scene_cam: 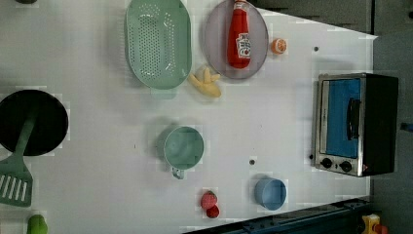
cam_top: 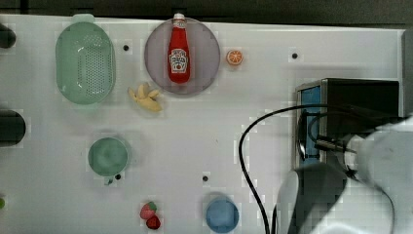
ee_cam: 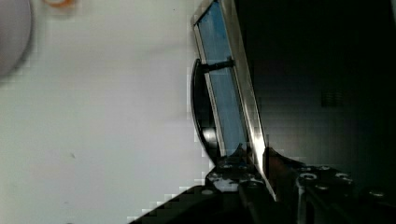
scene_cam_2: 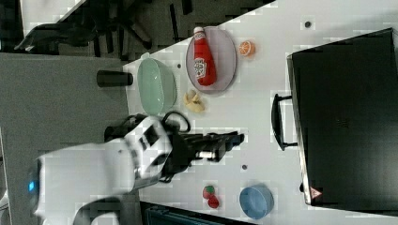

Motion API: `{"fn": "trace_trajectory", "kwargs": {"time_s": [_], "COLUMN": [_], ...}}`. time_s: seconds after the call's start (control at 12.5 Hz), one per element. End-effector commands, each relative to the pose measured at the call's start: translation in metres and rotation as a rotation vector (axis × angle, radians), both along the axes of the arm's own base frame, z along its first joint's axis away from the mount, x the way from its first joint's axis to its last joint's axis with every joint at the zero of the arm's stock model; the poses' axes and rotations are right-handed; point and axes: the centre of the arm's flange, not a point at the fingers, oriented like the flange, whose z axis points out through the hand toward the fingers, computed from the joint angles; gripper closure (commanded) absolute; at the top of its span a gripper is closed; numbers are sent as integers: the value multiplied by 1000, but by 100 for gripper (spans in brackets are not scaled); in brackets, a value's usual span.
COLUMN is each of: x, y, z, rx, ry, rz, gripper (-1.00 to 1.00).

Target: Flap open oven.

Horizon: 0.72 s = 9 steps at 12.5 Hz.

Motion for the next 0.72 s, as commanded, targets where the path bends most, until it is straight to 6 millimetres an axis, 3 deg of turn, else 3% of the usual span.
{"fn": "trace_trajectory", "kwargs": {"time_s": [0.08,0.72], "x": [13,27], "y": [-9,-14], "z": [-42,-152], "rx": [-28,-57], "ry": [64,109], "rz": [170,190], "gripper": [65,65]}}
